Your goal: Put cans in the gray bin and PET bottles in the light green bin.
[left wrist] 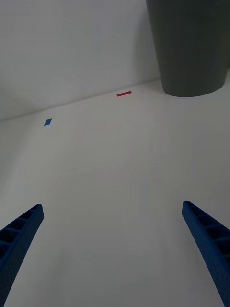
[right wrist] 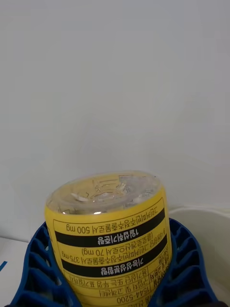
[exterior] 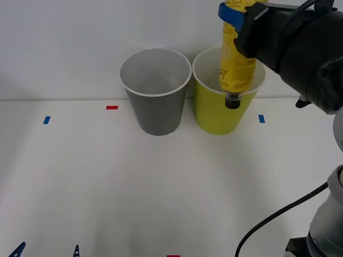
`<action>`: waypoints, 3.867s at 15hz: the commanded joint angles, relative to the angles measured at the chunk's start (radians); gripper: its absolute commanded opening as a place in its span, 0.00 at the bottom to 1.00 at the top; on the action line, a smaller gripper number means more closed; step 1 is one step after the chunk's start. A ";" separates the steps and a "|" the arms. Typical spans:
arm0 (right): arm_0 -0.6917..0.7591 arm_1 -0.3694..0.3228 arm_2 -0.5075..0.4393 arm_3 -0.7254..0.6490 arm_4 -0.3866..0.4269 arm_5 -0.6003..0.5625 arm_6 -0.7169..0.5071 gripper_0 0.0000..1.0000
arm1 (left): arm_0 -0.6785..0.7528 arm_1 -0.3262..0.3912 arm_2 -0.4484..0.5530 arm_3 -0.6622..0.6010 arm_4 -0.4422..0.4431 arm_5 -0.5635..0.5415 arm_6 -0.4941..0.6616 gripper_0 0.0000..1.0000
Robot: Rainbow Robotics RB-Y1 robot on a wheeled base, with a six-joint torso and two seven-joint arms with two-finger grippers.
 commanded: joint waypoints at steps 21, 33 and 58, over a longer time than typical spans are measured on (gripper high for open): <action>-0.186 -0.160 -0.022 0.378 0.217 -0.199 -0.142 0.00 | 0.000 0.000 0.000 0.000 0.000 0.000 0.000 0.99; -0.186 -0.208 0.019 0.573 0.122 -0.499 -0.171 0.00 | 0.000 0.000 0.000 0.000 0.000 0.000 0.000 0.99; -0.135 -0.234 0.088 0.667 0.087 -0.755 -0.150 0.93 | 0.000 0.000 0.000 0.000 0.000 0.000 0.000 1.00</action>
